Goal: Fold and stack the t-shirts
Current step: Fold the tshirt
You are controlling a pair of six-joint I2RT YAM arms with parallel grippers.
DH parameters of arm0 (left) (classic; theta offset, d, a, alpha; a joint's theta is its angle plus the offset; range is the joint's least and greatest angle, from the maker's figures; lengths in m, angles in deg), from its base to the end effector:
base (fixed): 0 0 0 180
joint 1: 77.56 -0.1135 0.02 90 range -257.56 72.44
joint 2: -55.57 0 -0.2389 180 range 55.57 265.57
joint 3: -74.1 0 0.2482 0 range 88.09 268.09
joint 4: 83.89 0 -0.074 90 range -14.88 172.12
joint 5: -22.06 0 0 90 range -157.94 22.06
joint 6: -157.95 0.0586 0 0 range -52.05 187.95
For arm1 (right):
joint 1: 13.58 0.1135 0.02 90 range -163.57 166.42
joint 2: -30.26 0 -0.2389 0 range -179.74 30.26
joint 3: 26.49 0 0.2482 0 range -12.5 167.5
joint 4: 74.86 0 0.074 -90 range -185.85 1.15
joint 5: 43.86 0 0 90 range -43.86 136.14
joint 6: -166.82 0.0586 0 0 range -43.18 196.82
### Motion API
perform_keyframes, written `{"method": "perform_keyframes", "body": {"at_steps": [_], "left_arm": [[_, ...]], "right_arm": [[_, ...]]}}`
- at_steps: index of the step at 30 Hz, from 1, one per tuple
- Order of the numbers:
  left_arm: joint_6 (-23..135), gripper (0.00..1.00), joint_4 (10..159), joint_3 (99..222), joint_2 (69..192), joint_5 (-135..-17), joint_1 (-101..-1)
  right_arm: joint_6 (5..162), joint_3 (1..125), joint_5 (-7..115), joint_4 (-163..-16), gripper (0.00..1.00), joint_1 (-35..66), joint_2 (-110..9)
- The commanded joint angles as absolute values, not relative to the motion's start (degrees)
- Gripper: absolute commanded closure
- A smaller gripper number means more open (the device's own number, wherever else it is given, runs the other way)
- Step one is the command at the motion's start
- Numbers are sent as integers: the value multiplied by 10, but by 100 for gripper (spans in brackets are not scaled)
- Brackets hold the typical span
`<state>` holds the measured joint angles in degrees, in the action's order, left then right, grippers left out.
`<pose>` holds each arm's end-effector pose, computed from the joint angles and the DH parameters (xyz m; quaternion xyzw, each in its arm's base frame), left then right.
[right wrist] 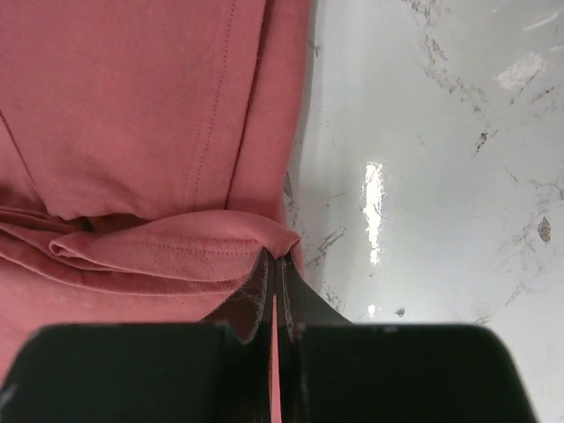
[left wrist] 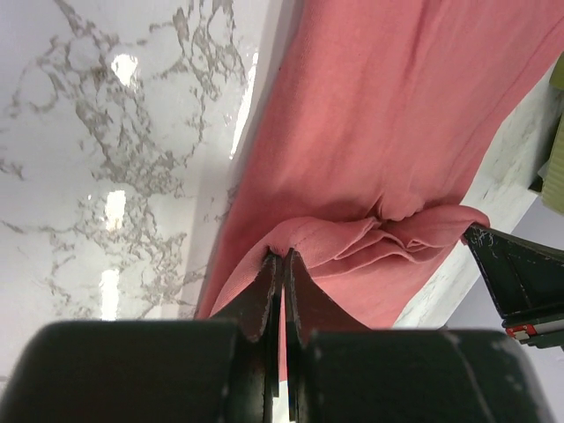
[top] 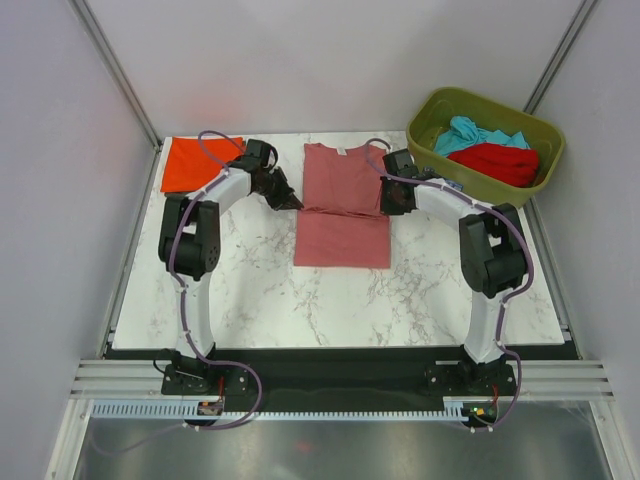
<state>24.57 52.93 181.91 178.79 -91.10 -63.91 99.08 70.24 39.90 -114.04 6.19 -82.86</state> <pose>0.4385 -0.1302 0.1383 -0.1894 0.9255 -0.2964 0.1408 0.4037 0.1383 0.1541 0.0368 0.9532 0.0574 0.2945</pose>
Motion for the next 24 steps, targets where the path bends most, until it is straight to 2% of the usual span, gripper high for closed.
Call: {"method": "perform_keyframes", "body": {"at_steps": [1, 24], "left_arm": [[274, 98, 535, 1854, 1800, -934, -644], [269, 98, 535, 1865, 1774, -915, -649]], "right_arm": [[992, 731, 384, -1125, 100, 58, -836], [1011, 735, 366, -1094, 100, 58, -813]]}}
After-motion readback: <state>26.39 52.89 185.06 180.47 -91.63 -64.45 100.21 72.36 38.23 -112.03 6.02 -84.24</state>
